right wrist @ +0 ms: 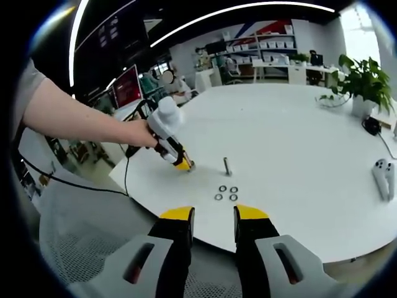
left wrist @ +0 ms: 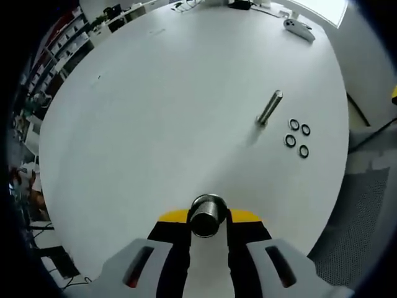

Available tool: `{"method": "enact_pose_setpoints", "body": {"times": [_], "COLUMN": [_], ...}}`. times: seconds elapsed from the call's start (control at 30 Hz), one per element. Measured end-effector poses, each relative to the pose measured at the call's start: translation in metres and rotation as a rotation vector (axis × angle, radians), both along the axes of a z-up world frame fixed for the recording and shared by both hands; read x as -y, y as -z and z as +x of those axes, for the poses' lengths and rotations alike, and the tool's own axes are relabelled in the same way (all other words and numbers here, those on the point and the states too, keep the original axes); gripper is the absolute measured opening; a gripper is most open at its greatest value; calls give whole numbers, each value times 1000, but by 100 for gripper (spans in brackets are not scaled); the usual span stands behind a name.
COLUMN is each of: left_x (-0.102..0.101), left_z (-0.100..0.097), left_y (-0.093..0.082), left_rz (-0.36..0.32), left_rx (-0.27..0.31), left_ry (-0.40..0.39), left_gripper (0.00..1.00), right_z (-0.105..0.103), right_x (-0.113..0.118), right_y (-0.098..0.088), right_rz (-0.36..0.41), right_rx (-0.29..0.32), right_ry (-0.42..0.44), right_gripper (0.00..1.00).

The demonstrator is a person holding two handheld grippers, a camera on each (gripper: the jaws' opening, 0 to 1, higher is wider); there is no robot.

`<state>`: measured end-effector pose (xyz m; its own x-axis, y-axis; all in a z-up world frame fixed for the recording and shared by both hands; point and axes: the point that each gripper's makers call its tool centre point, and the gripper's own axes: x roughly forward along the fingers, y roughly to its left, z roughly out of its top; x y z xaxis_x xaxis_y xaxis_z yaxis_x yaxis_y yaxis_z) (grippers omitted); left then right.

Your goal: Place the washer onto the threaded stud by aligning its center hole with the stud, sliding it down to the base, and recovering from edge contact or off-axis alignment until the washer reaches the visible bottom stop.

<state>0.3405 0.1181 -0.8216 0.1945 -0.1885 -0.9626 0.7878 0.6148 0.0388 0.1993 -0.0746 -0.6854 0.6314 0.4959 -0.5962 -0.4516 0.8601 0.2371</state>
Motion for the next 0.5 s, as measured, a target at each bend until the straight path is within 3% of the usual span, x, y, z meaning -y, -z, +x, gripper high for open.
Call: {"method": "enact_pose_setpoints", "body": {"times": [0.33,0.5], "left_x": [-1,-3], "left_z": [3,0], "left_y": [3,2], "left_rz": [-12,-32], "left_rx": [39,45], "left_ry": [35,12], "left_gripper": [22,28], "right_z": [0,-1], "right_x": [0,0], "right_y": [1,2], "right_rz": [-7,-9], "right_rx": [-4,-5], "right_ry": [-4,-4], "right_gripper": [28,28]}}
